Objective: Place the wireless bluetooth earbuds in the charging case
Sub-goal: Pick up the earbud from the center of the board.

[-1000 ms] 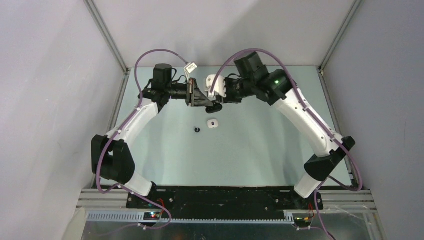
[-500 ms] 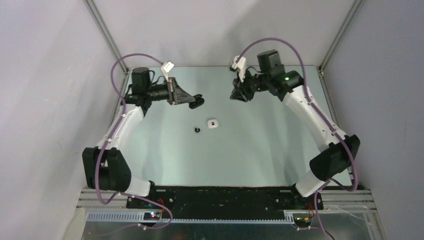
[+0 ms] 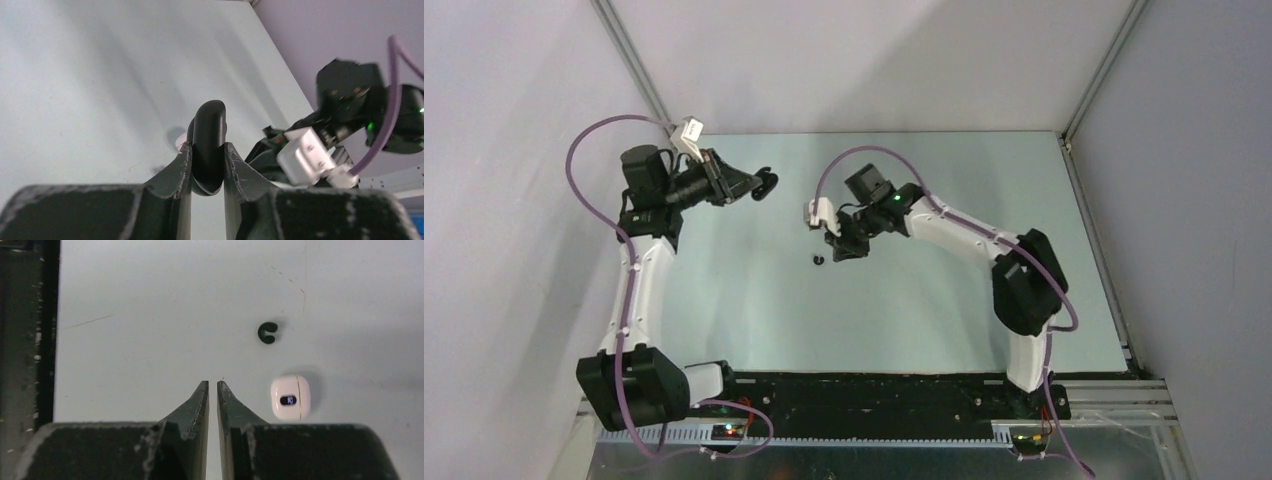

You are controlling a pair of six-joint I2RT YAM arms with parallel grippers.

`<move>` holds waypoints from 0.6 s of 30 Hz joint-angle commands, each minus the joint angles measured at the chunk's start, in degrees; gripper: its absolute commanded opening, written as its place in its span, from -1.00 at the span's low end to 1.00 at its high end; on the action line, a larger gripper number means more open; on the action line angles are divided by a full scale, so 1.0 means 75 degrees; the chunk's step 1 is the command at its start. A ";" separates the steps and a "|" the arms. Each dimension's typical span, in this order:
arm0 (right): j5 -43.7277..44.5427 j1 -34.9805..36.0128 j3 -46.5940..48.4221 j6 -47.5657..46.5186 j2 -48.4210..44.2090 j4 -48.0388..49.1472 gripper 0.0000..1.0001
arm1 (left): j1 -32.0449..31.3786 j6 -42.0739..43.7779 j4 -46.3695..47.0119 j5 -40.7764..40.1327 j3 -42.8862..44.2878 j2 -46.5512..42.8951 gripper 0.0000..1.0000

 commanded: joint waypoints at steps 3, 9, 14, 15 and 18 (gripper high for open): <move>0.0681 0.0450 -0.0047 -0.1248 0.0835 0.1202 -0.64 | 0.0468 -0.0161 0.0009 -0.0245 0.0246 -0.0526 -1.00; 0.0968 0.0784 -0.0022 -0.1923 0.1516 0.1547 -0.56 | 0.0752 -0.0320 -0.0019 -0.0200 -0.0314 -0.1202 -1.00; 0.1220 0.0959 0.0089 -0.2048 0.1771 0.1541 -0.51 | 0.0743 -0.0367 -0.0025 -0.0185 -0.0511 -0.1478 -1.00; 0.1259 0.0983 0.0092 -0.2038 0.1808 0.1565 -0.50 | 0.0750 -0.0378 -0.0026 -0.0179 -0.0516 -0.1490 -1.00; 0.1401 0.1014 0.0103 -0.1990 0.1911 0.1663 -0.45 | 0.0749 -0.0438 -0.0026 -0.0140 -0.0530 -0.1499 -1.00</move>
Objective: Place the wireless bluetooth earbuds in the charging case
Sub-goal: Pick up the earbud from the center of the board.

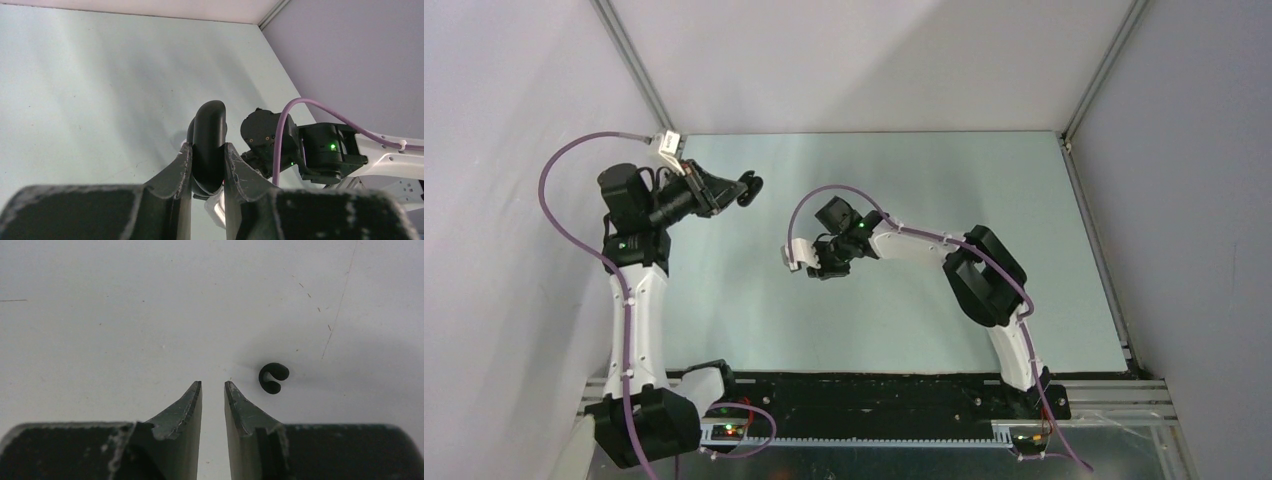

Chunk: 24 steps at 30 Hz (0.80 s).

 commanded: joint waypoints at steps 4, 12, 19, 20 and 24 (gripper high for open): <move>0.0419 0.0073 0.0235 -0.0123 0.0292 0.0504 -0.43 | 0.0036 -0.0201 0.0107 0.0047 -0.0085 -0.0154 -1.00; 0.0705 0.0055 0.0462 -0.0143 0.0568 0.0774 -0.37 | 0.0038 -0.0184 0.0105 0.0028 -0.0135 -0.0065 -1.00; 0.0644 0.0026 0.0709 -0.0278 0.0700 0.0786 -0.36 | 0.0035 -0.0144 0.0107 0.0021 -0.0180 -0.0027 -1.00; 0.0635 0.0030 0.0739 -0.0290 0.0741 0.0756 -0.36 | 0.0038 -0.0142 0.0109 0.0029 -0.0189 -0.0021 -1.00; 0.0700 0.0019 0.0922 -0.0340 0.0916 0.0666 -0.36 | 0.0035 -0.0169 0.0104 0.0033 -0.0242 -0.0014 -1.00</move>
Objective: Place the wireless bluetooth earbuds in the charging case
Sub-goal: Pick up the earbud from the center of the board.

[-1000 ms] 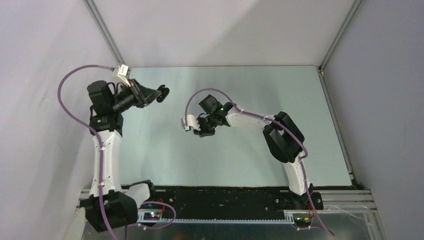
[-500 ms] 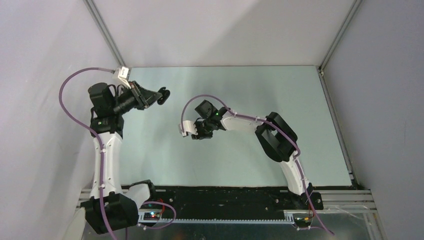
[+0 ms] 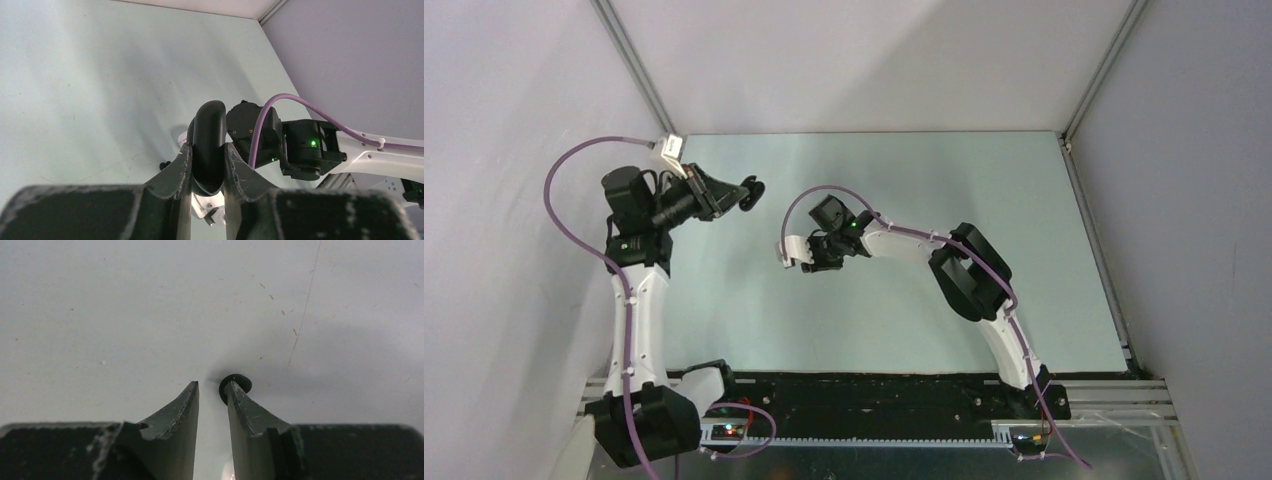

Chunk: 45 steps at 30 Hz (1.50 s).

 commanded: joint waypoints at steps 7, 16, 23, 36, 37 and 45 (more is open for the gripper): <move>0.0155 -0.0066 0.0829 -0.0270 0.0546 -0.0260 -0.36 | 0.0040 -0.0099 0.0168 0.0049 -0.0151 -0.0048 -1.00; 0.0477 -0.0180 0.0861 -0.0306 0.0605 -0.0425 -0.38 | 0.0044 -0.0135 0.0172 0.0034 -0.0063 0.0080 -1.00; 0.0631 -0.0312 0.0896 -0.0037 0.0519 -0.0103 -0.47 | 0.0035 -0.0146 0.0163 0.0011 -0.0079 0.0070 -1.00; 0.0407 -0.0411 0.1217 0.0190 0.0585 -0.0465 -0.82 | 0.0035 -0.0185 0.0165 0.0031 -0.0068 0.0085 -1.00; 0.0387 -0.0411 0.1249 0.0162 0.0592 -0.0492 -0.84 | 0.0035 -0.0188 0.0164 0.0031 -0.0074 0.0085 -1.00; -0.0273 -0.0558 0.1616 0.0154 0.0238 -0.1458 -1.00 | 0.0020 -0.0164 0.0171 0.0131 -0.0081 0.0156 -1.00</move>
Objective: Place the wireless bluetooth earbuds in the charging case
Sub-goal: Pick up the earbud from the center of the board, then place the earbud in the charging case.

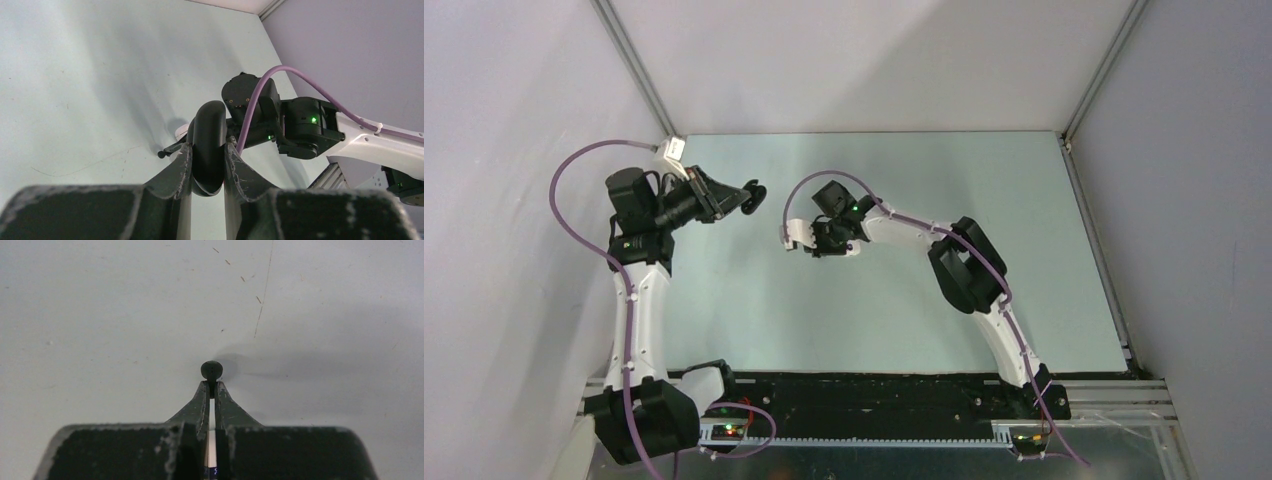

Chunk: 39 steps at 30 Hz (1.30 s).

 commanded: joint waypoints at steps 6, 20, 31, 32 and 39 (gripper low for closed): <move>-0.1259 -0.0433 0.0299 0.0133 -0.2050 -0.1959 -1.00 | -0.0501 0.0547 0.0226 0.0276 0.0385 0.0791 -1.00; -0.0310 -0.0759 0.0200 -0.1190 -0.5380 -0.4359 -1.00 | -0.3400 0.1052 0.0224 0.0186 0.1945 0.3145 -1.00; 0.0574 -0.0109 0.0567 -0.0815 -0.5213 -0.4079 -1.00 | -0.4582 0.0759 0.0222 0.0662 0.2683 0.4468 -1.00; 0.0518 -0.0092 0.0754 -0.0804 -0.5049 -0.4184 -1.00 | -0.4611 0.0746 0.0226 0.0680 0.2699 0.4493 -1.00; 0.0350 -0.0051 0.1225 -0.0915 -0.4436 -0.4822 -1.00 | -0.4809 0.0556 0.0217 0.1153 0.3000 0.4789 -1.00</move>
